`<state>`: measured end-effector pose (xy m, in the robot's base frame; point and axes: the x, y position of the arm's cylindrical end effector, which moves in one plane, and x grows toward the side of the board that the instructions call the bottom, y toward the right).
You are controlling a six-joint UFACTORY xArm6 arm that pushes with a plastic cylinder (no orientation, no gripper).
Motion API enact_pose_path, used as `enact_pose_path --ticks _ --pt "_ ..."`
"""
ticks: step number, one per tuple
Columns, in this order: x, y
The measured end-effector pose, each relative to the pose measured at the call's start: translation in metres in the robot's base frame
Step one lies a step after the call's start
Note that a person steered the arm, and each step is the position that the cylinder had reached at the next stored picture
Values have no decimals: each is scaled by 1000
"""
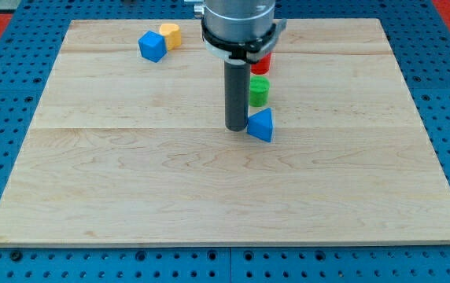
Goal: Move the blue cube to the center
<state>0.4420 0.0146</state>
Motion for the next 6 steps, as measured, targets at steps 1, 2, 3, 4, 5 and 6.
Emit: enact_pose_path --ticks 1,2,3,4,5,6 --pt "-3 -49" --pt "-36 -92" --pt "-86 -108" --pt "-134 -74" --pt "-201 -57" --pt "-245 -86"
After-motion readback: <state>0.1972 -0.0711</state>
